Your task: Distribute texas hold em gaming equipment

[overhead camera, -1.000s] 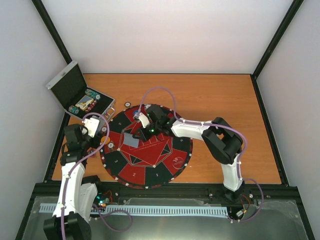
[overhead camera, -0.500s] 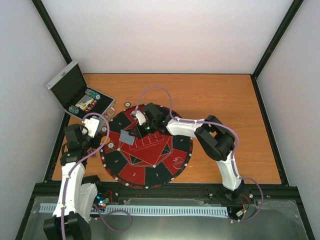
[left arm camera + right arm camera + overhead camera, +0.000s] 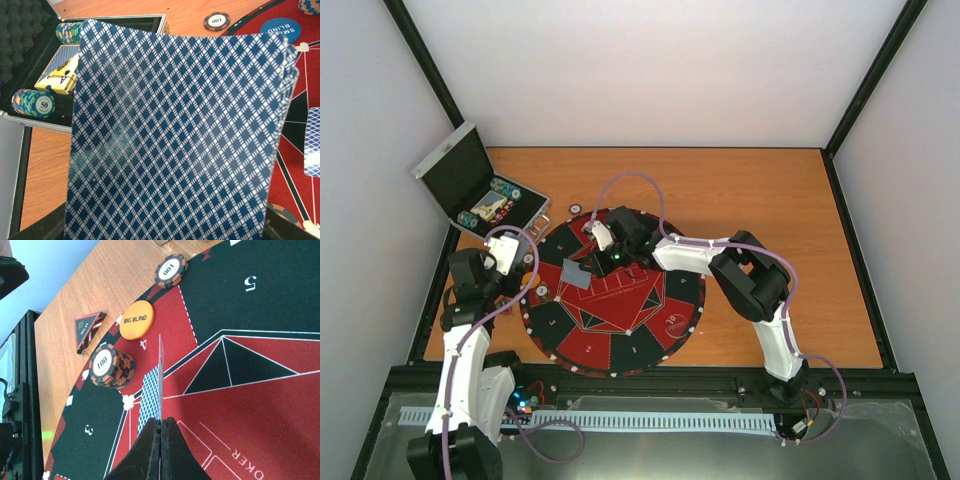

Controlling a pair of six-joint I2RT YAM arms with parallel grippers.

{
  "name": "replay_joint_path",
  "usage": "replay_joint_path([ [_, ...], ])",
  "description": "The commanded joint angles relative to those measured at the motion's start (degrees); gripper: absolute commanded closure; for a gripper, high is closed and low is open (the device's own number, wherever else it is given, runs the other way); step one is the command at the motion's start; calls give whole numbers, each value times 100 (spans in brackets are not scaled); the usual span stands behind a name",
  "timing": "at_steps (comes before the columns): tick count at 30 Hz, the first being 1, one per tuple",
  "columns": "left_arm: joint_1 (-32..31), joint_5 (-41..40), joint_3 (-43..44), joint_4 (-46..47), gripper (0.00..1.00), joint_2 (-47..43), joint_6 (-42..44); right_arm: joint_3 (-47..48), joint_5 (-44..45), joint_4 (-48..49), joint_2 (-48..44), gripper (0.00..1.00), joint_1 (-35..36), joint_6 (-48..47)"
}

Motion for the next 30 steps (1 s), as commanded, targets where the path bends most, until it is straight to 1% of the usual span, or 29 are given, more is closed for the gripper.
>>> replay_joint_path([
  [1,45,27,43,211,40,-75,-112,34,126,-35,-169,97,1,-160],
  [4,43,21,34,213,39,-83,-118,12,27,-88,-203,97,8,-126],
  [11,41,33,48,217,39,-100,-113,-291,-735,-157,-214,97,173,-199],
  [14,41,29,42,216,39,-109,-114,-490,-1052,-234,-329,97,212,-484],
  [16,46,43,47,220,39,-105,-116,-459,-1257,-408,-318,97,329,-761],
  [19,41,53,48,215,39,-101,-116,-239,-1408,-738,-147,97,581,-1151],
  [23,41,52,43,215,39,-118,-116,328,-1418,-1299,245,97,893,-1436],
  [30,42,71,48,203,39,-125,-115,1098,-1221,-1967,724,97,1190,-1877],
])
